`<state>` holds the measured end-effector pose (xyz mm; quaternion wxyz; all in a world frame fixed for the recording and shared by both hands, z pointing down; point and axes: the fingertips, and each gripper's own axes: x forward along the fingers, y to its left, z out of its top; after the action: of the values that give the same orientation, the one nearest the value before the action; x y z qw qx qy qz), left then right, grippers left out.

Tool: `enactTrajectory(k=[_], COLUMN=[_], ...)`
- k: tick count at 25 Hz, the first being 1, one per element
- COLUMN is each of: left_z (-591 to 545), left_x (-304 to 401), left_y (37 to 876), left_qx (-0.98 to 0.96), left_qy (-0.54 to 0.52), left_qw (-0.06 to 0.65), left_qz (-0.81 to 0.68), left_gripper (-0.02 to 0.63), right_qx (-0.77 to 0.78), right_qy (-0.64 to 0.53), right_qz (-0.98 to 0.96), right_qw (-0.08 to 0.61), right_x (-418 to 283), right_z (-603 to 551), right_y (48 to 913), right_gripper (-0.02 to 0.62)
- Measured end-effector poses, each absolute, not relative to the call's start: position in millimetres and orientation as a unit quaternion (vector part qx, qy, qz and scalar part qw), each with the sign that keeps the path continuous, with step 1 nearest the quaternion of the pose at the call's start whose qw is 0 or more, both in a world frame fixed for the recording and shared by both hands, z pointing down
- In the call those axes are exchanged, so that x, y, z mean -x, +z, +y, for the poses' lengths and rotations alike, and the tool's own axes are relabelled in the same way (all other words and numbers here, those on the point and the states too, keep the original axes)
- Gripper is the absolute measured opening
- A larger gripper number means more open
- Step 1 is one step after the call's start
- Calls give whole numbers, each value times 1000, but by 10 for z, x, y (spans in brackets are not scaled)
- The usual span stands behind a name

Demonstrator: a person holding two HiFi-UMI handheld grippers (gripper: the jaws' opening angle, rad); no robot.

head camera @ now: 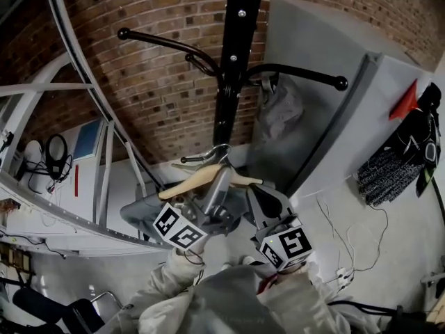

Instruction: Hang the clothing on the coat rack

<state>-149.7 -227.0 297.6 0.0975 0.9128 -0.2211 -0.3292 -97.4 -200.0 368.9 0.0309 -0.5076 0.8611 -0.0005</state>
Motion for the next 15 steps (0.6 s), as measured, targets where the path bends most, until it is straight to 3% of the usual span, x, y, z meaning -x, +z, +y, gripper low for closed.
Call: enactTrajectory(k=[15], left_z=[-2496], left_x=[1379], left_y=[2667], left_qx=[-905], left_qy=[-364], left_qw=[112], left_qz=[-187], left_gripper=[97], right_qx=[529], right_qy=[22], right_qz=[847], right_qw=[50], right_x=[819], right_z=[-2079], right_y=[3560], right_gripper=[25])
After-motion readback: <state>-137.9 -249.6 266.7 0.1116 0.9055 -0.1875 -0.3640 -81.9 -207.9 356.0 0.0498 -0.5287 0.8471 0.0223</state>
